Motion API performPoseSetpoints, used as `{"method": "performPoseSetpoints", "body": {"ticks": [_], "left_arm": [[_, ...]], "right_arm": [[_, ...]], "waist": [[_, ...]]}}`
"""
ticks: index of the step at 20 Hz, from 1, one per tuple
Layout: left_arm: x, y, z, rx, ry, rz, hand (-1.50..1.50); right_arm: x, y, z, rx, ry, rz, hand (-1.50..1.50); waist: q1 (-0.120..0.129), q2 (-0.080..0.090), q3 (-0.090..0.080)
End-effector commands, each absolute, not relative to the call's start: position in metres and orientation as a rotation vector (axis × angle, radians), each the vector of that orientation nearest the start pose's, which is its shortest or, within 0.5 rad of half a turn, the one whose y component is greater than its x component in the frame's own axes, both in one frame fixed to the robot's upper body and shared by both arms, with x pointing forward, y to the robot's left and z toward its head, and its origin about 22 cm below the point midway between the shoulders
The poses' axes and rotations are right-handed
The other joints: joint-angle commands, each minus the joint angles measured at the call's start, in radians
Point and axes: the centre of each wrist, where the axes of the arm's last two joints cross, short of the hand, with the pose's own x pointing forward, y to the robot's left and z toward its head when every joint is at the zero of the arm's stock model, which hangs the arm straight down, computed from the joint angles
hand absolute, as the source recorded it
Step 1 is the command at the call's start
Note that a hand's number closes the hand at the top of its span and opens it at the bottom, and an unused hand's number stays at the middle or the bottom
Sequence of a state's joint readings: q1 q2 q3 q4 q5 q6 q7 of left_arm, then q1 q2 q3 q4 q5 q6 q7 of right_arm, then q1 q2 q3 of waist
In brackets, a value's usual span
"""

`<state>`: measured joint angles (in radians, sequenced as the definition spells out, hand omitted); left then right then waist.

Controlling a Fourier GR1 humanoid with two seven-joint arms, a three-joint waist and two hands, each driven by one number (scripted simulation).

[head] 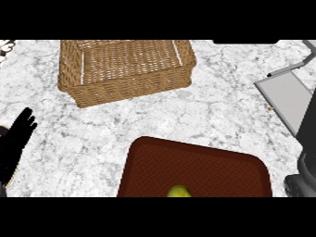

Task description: Pick the bell pepper from the tray and place it in the tiered shelf

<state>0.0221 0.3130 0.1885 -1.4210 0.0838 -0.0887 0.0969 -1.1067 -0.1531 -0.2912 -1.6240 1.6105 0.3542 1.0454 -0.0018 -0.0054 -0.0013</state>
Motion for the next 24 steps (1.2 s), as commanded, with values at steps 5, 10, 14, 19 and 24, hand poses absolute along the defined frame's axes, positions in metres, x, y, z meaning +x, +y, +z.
{"method": "performPoseSetpoints", "body": {"ticks": [5,10,14,19,24], "left_arm": [[0.23,0.351,0.003,0.25,-1.327,-0.045,0.0],[0.227,0.36,-0.012,0.262,-1.343,-0.039,0.0],[0.232,0.353,-0.005,0.249,-1.327,-0.048,0.0],[0.241,0.341,0.003,0.267,-1.34,-0.039,0.0],[0.235,0.355,0.001,0.258,-1.343,-0.042,0.0]], "right_arm": [[0.346,-0.22,0.371,-1.658,-0.821,-0.114,1.5],[0.353,-0.259,0.388,-1.719,-0.737,-0.113,1.5],[0.351,-0.294,0.375,-1.749,-0.679,-0.064,1.5],[0.361,-0.324,0.348,-1.744,-0.698,-0.142,1.5],[0.37,-0.324,0.34,-1.702,-0.72,-0.178,1.5]], "waist": [[0.009,0.003,0.001],[0.007,0.006,0.0],[0.001,0.004,0.001],[0.005,0.007,0.002],[0.008,0.006,0.001]]}}
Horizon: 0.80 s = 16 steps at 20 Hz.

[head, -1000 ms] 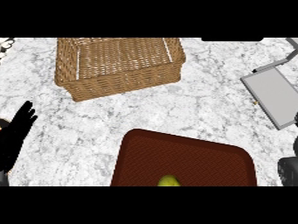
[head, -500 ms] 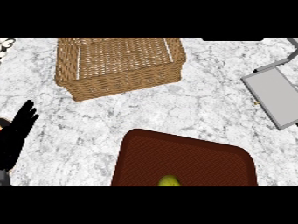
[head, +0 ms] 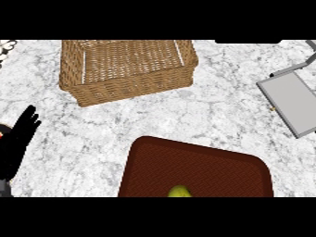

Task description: Pick the bell pepper from the tray and place it in the tiered shelf

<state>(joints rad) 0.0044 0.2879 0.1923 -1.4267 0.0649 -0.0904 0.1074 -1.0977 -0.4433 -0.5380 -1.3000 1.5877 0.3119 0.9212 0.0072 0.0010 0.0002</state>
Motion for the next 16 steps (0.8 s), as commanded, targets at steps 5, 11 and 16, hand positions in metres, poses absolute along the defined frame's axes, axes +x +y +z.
{"method": "performPoseSetpoints", "body": {"ticks": [5,11,16], "left_arm": [[0.229,0.354,-0.013,0.246,-1.336,-0.052,0.0],[0.229,0.347,0.001,0.252,-1.354,-0.063,0.0],[0.242,0.357,0.002,0.248,-1.339,-0.053,0.0]], "right_arm": [[0.367,-0.373,0.315,-1.689,-0.678,-0.329,1.5],[0.372,-0.396,0.289,-1.688,-0.572,-0.184,-1.5],[0.374,-0.392,0.301,-1.677,-0.701,-0.242,-1.5]], "waist": [[0.001,0.002,0.0],[0.004,0.001,0.0],[0.001,0.002,0.0]]}}
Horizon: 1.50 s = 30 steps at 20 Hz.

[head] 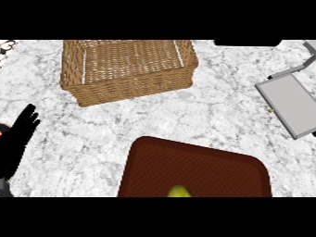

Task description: Pick the bell pepper from the tray and place it in the tiered shelf

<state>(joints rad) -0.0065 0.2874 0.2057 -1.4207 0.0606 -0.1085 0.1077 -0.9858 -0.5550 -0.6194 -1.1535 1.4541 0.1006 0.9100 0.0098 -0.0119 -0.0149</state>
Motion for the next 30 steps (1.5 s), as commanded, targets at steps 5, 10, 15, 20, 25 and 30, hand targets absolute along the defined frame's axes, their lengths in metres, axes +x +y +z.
{"method": "performPoseSetpoints", "body": {"ticks": [5,10,15,20,25,30], "left_arm": [[0.238,0.34,-0.004,0.265,-1.346,-0.038,0.0],[0.247,0.36,0.002,0.27,-1.326,-0.038,0.0],[0.213,0.365,-0.014,0.266,-1.332,-0.042,0.0],[0.235,0.349,-0.014,0.273,-1.331,-0.014,0.0],[0.228,0.354,-0.008,0.295,-1.303,-0.014,0.0],[0.216,0.355,-0.005,0.298,-1.311,-0.001,0.0]], "right_arm": [[0.353,-0.396,0.297,-1.623,-0.815,-0.367,-1.5],[0.336,-0.388,0.307,-1.508,-0.961,-0.524,-1.5],[0.313,-0.379,0.336,-1.465,-1.09,-0.636,-1.5],[0.262,-0.349,0.359,-1.469,-1.198,-0.712,-1.5],[0.196,-0.333,0.384,-1.544,-1.119,-0.827,-1.5],[0.139,-0.336,0.394,-1.588,-1.052,-0.799,-1.5]], "waist": [[-0.01,0.01,0.015],[-0.022,0.009,0.015],[-0.009,0.006,0.014],[-0.031,0.004,0.013],[-0.037,-0.001,0.013],[-0.065,-0.018,0.012]]}}
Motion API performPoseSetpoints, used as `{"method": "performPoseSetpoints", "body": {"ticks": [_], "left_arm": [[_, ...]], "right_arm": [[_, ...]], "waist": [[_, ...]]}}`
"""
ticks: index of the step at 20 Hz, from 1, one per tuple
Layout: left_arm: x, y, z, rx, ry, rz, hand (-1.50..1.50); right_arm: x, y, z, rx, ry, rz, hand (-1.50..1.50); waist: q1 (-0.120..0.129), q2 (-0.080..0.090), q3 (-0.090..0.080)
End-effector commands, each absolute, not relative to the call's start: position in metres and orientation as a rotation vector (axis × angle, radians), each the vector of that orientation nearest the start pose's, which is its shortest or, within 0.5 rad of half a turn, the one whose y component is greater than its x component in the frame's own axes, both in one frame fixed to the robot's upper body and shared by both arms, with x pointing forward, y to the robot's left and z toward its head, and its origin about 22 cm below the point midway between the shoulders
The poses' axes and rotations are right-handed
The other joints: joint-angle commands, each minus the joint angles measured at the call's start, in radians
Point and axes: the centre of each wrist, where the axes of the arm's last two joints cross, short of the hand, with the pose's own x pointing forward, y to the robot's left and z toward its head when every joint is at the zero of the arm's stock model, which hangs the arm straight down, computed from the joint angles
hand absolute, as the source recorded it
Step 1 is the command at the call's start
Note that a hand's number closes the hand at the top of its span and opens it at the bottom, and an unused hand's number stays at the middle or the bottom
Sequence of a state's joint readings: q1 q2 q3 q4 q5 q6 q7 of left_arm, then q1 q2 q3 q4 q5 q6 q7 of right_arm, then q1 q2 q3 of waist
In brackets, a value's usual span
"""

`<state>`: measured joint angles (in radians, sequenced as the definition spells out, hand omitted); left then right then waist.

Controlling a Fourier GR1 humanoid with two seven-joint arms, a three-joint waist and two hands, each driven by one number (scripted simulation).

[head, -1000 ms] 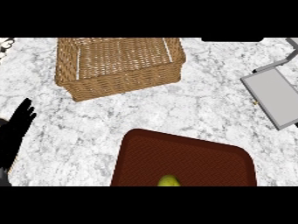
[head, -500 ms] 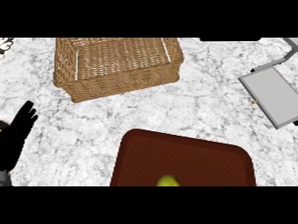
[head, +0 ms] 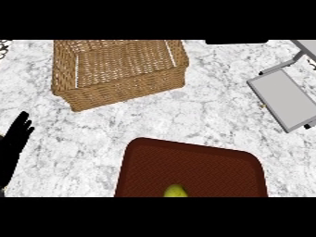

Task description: Pick the bell pepper from the tray and place it in the tiered shelf

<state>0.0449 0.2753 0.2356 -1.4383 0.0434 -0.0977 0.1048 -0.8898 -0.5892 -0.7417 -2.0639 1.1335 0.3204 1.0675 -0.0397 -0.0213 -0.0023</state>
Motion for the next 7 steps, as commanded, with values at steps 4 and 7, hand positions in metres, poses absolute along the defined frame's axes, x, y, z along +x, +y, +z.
{"method": "performPoseSetpoints", "body": {"ticks": [4,7], "left_arm": [[0.203,0.369,-0.011,0.314,-1.275,0.013,0.0],[0.208,0.374,-0.008,0.331,-1.266,0.028,0.0]], "right_arm": [[0.111,-0.33,0.379,-1.593,-1.042,-0.756,-1.5],[0.096,-0.325,0.377,-1.599,-1.048,-0.75,-1.5]], "waist": [[-0.041,-0.023,-0.001],[-0.059,-0.027,-0.004]]}}
